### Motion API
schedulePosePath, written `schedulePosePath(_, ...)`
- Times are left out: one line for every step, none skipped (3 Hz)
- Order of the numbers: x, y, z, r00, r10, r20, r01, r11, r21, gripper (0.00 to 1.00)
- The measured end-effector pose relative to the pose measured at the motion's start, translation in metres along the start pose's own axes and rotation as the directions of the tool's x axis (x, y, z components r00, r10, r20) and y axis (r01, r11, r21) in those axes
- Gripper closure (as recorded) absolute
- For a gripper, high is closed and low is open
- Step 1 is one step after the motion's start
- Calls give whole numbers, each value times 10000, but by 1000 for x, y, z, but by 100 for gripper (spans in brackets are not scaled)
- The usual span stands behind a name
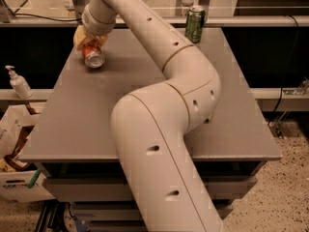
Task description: Place coke can upright
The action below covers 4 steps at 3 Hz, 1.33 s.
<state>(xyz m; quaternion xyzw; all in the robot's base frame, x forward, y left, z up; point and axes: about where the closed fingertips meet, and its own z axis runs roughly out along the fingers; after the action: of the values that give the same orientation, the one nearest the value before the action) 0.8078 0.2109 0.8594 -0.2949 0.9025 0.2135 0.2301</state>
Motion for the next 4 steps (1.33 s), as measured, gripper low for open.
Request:
schedulePosePath(-11, 7, -21, 9980, -374, 514, 377, 9993, -51, 100)
schedulePosePath(-17, 11, -41, 9874, -915, 1288, 975, 9944, -414, 100)
schedulePosePath(-19, 11, -65, 9550, -1843, 2324, 2001, 9787, -462, 100)
schedulePosePath(-12, 16, -88, 8880, -3170, 3331, 3426, 9393, -193, 100)
